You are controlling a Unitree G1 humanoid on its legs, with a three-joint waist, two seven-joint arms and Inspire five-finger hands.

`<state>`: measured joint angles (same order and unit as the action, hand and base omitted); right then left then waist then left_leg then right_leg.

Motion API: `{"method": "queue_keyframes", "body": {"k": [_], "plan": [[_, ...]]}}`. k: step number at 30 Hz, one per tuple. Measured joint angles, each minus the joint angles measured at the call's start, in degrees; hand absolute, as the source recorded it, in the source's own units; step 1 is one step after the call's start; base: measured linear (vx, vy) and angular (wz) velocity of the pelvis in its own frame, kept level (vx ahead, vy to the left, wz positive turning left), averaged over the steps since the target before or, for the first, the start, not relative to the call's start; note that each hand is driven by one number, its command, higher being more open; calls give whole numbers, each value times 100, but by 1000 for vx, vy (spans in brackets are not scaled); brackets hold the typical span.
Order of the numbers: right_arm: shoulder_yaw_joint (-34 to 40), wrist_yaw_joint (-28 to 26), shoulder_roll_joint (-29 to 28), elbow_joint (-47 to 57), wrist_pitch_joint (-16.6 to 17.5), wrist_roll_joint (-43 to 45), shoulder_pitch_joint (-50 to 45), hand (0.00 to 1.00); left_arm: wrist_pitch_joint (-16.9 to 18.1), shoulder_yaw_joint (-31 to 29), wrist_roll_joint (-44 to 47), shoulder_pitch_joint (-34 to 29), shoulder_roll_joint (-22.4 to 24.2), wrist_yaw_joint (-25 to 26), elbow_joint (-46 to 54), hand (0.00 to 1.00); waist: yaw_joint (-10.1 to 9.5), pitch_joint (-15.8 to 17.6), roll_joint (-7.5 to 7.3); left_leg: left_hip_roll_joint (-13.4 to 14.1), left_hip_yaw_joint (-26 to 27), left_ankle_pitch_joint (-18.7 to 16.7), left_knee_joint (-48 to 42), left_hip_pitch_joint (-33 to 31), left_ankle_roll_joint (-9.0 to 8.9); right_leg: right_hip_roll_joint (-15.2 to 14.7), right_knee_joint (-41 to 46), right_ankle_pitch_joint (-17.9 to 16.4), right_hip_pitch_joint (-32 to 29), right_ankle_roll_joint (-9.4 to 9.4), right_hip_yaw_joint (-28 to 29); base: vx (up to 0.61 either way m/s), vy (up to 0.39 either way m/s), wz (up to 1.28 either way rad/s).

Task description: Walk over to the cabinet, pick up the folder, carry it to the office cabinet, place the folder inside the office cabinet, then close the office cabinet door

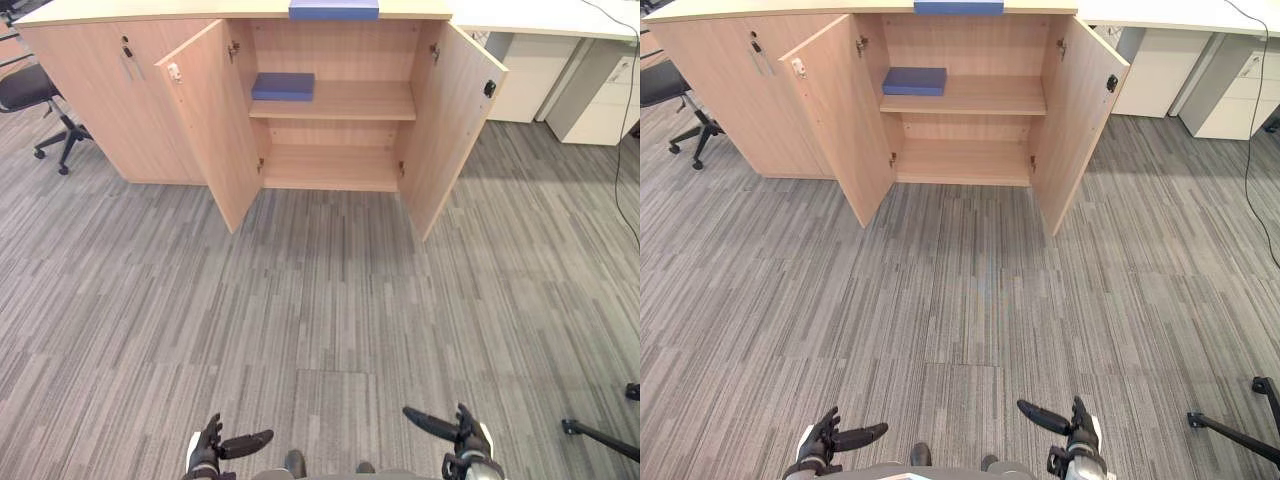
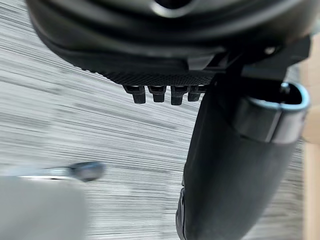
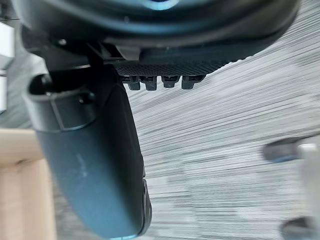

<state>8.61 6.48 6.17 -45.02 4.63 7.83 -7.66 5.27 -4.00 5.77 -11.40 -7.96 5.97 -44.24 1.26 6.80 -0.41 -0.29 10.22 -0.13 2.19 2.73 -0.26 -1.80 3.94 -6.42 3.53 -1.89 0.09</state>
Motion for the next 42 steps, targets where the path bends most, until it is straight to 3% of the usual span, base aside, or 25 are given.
{"method": "queue_keyframes", "body": {"k": [7,15,18,19,21,22,24,25,26,27,29,30,31,32,33,34,35,36,37,38,40,42], "plan": [[-125,-164,129,111,18,-374,147,100,134,-1,-2,32,-10,-91,220,100,28,121,33,13,137,-214,-9,71,-39,2,-97,1,61,0,60,105,4,-10],[-283,-147,269,393,11,-532,320,100,133,-2,-1,11,-4,-88,938,100,-14,386,130,151,382,-1202,-1461,-779,101,-36,-60,-17,-262,-64,264,41,49,-20],[-278,-124,378,403,0,-575,407,100,135,3,2,34,43,-87,1182,100,-24,482,279,175,387,-1511,-1767,-836,165,-40,1291,-465,-830,-388,236,80,107,-5],[-278,-109,392,399,-6,-573,401,100,135,1,5,28,35,-83,1246,100,-3,509,320,143,321,-1609,-1764,-722,244,-94,2331,-577,-1250,-439,57,103,106,15],[-284,-107,385,388,-21,-574,322,100,129,6,29,57,-19,-23,1244,100,52,559,316,48,163,-1787,-1727,-444,329,-269,3632,-839,-1814,-340,-344,194,89,31],[-290,-105,402,379,-40,-573,273,100,129,4,90,47,-27,59,1235,100,74,639,335,41,121,-1859,-1665,-184,336,-320,3690,-1000,-1990,-191,-589,322,74,37],[-341,-104,422,336,-61,-572,273,100,127,2,146,91,-109,136,1208,100,151,740,404,117,-3,-1911,-1460,133,317,-269,3271,-1042,-2380,-101,-899,344,12,39],[-350,-104,428,309,-69,-570,273,100,127,0,166,151,-144,143,1200,100,195,769,450,190,-122,-1915,-1343,222,306,-185,2884,-994,-2615,-78,-1017,448,-63,68],[-361,-105,455,287,-78,-569,270,100,129,-5,185,253,-157,144,1190,100,286,828,530,339,-286,-1913,-1166,360,253,-91,2231,-680,-2883,-64,-1163,592,-112,80],[-387,-107,497,278,-110,-569,252,100,130,-5,217,328,-148,144,1159,100,319,885,571,465,-372,-1905,-975,568,163,-41,1571,-183,-3050,-40,-1263,655,-159,87],[-392,-106,496,281,-121,-565,200,100,136,-3,218,373,-165,146,1059,100,420,906,510,561,-544,-1984,-872,848,-124,-44,844,777,-3127,-18,-1281,624,-191,70],[-365,-101,525,273,-123,-564,184,100,132,4,214,395,-125,131,917,100,470,918,559,715,-644,-2091,-982,1009,-313,-16,1011,1449,-3078,305,-1318,652,-220,39],[-306,-99,512,260,-141,-565,345,100,131,5,211,459,-93,114,853,100,426,956,670,912,-640,-1988,-1298,889,-520,60,1420,1160,-3170,450,-1389,639,-227,33],[-256,-106,505,271,-141,-565,412,100,123,39,207,521,-39,98,797,100,415,968,652,934,-620,-1635,-1940,711,-893,32,1794,754,-3096,461,-1451,636,-253,13],[-263,-111,514,276,-139,-565,420,100,123,35,213,512,15,96,782,100,418,978,636,952,-605,-1353,-2493,561,-901,21,1863,557,-2930,468,-1467,685,-285,30],[-321,-111,529,274,-135,-564,424,100,125,32,216,454,110,87,780,100,407,1008,598,1082,-569,-561,-3963,75,-930,30,1728,302,-2408,496,-1462,677,-271,16],[-413,-102,513,275,-135,-552,450,100,153,10,224,385,151,62,833,100,373,1039,574,1307,-483,-631,-5205,-403,-824,153,1496,232,-1992,546,-1460,638,-217,-2],[-468,-101,458,309,-116,-525,495,100,178,-8,230,379,136,23,854,100,270,1070,573,1527,-365,-914,-6353,-956,-614,291,1171,170,-1417,633,-1388,557,-162,-23],[-476,-100,411,360,-102,-500,496,100,178,-8,233,389,136,19,868,100,200,1098,520,1586,-277,-1008,-6651,-1197,-541,329,1012,146,-1160,656,-1335,647,-169,-31],[-486,-83,320,545,-76,-456,486,100,178,-3,256,369,145,16,1001,100,69,1172,373,1597,-18,-1205,-6732,-1805,-304,343,544,41,-559,621,-1212,605,-125,-24],[-491,-66,317,603,-46,-451,507,100,176,15,257,368,151,-8,1030,100,-19,1179,315,1486,160,-1353,-5979,-2322,-198,335,184,3,-147,579,-1107,500,-45,-26],[-484,-30,366,567,-50,-452,606,100,151,10,254,364,136,-15,1028,100,-174,1232,203,938,66,-1245,-3635,-2722,-218,169,-89,-210,291,400,-836,533,67,-52]]}}
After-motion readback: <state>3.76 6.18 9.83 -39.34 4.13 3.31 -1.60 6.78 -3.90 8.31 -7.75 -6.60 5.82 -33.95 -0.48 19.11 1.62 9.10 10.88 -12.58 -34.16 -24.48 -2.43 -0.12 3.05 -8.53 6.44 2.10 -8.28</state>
